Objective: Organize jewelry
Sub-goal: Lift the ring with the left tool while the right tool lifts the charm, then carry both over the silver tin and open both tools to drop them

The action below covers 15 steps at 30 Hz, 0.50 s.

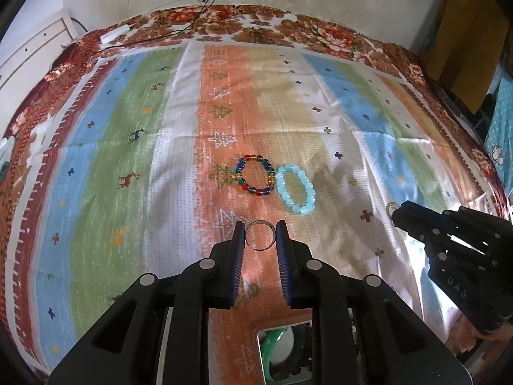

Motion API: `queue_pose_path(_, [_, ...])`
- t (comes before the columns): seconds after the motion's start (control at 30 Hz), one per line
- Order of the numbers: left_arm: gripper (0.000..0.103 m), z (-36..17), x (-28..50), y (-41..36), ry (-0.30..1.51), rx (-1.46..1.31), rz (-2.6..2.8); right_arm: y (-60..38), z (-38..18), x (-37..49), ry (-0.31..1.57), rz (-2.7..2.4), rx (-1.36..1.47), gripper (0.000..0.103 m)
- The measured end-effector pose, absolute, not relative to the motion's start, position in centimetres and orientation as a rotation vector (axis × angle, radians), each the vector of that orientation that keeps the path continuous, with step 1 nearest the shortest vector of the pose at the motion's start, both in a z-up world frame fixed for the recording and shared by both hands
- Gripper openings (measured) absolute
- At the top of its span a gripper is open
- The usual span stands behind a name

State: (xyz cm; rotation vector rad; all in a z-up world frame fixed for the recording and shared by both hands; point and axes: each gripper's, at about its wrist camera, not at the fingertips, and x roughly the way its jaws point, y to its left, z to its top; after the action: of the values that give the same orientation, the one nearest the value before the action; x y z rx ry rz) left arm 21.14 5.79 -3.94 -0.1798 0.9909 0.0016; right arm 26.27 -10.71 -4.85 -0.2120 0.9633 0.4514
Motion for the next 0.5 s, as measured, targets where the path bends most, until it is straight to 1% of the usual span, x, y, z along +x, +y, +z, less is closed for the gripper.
queue_pose_path(0.5, [0.019, -2.5, 16.5, 3.8, 0.943, -0.188, -0.062, -10.9, -3.4, 21.7, 0.923, 0.522, -0.203, 0.012])
